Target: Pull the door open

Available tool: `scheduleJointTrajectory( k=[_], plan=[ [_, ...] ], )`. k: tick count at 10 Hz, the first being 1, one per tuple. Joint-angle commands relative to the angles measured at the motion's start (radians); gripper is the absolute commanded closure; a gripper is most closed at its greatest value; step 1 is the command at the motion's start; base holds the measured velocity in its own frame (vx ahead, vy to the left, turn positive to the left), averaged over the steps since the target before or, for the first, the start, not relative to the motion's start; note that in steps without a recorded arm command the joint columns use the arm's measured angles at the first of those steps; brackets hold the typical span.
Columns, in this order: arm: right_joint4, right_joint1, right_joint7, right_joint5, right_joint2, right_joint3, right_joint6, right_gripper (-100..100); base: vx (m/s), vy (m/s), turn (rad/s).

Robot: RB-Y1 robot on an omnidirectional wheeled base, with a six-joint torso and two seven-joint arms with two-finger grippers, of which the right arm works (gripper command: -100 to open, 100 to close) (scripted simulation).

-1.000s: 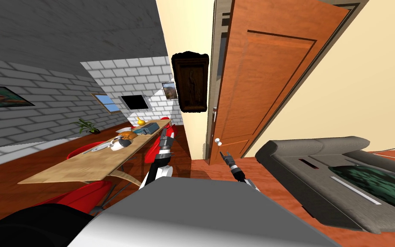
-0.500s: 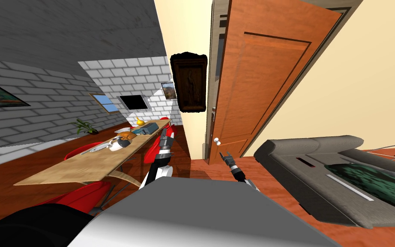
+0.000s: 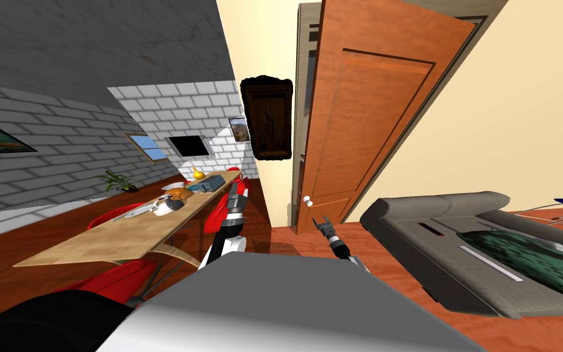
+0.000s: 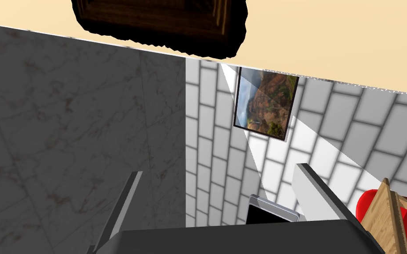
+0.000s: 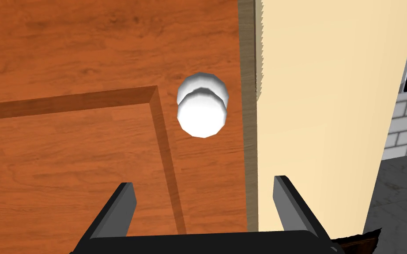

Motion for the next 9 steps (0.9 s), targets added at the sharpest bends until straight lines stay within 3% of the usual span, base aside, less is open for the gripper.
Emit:
scheduleJointTrajectory(
  k=[1, 2, 3, 5, 9],
  plan=[
    [-0.004, 0.002, 0.029, 0.004, 0.001, 0.0, 0.0, -100, 0.0, -0.014, -0.007],
    [-0.003, 0.002, 0.018, 0.003, 0.0, 0.0, 0.0, -100, 0.0, -0.006, 0.0],
    [0.019, 0.011, 0.019, -0.016, -0.023, -0.028, -0.02, -100, 0.143, 0.141, 0.259],
    [0.033, 0.017, 0.018, -0.028, -0.038, -0.044, -0.032, -100, 0.159, 0.146, 0.154],
    [0.056, 0.026, 0.016, -0.049, -0.062, -0.072, -0.053, -100, 0.078, 0.033, 0.088]
  ],
)
